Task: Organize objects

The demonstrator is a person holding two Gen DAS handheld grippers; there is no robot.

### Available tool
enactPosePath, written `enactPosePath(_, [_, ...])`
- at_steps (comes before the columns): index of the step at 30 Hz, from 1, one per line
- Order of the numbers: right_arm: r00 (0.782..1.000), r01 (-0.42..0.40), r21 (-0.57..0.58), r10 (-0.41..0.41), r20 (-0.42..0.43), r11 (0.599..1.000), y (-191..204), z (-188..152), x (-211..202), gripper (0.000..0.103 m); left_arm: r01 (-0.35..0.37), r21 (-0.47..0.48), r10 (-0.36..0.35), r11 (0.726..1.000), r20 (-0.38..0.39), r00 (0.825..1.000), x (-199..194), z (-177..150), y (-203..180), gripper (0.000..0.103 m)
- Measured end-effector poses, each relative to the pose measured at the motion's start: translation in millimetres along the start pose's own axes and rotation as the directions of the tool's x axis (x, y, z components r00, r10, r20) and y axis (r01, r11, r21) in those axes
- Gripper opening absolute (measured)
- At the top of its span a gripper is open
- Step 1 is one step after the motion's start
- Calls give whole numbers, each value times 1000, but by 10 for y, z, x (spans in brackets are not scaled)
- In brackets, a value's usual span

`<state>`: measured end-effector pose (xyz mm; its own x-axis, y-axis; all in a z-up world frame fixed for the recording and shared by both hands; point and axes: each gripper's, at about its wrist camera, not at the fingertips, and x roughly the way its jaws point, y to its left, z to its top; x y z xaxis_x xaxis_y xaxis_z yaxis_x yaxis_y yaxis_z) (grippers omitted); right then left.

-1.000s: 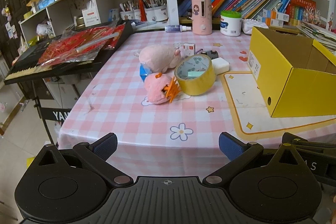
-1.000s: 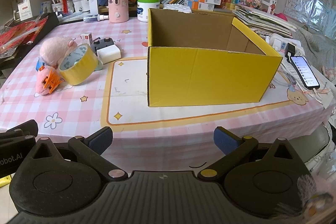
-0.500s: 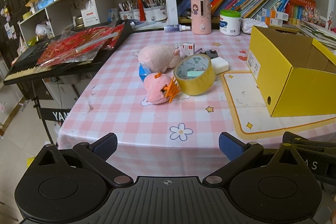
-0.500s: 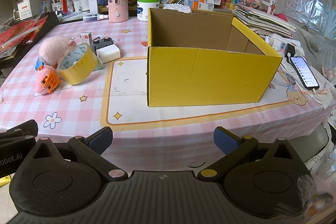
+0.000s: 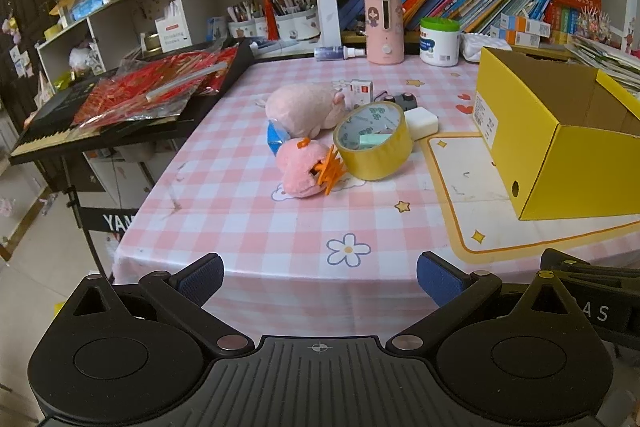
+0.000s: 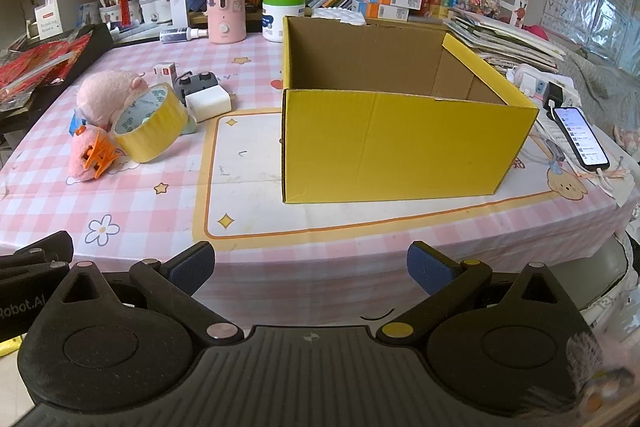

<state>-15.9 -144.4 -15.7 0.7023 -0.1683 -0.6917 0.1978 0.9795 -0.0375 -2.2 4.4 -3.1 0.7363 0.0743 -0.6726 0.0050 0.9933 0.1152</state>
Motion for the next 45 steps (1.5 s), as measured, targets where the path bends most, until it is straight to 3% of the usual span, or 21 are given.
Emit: enactPosePath(45, [1000, -1, -3, 1, 6, 1000, 41, 30, -27, 103, 6, -5, -6, 1000, 8, 1000, -5, 27, 52, 103])
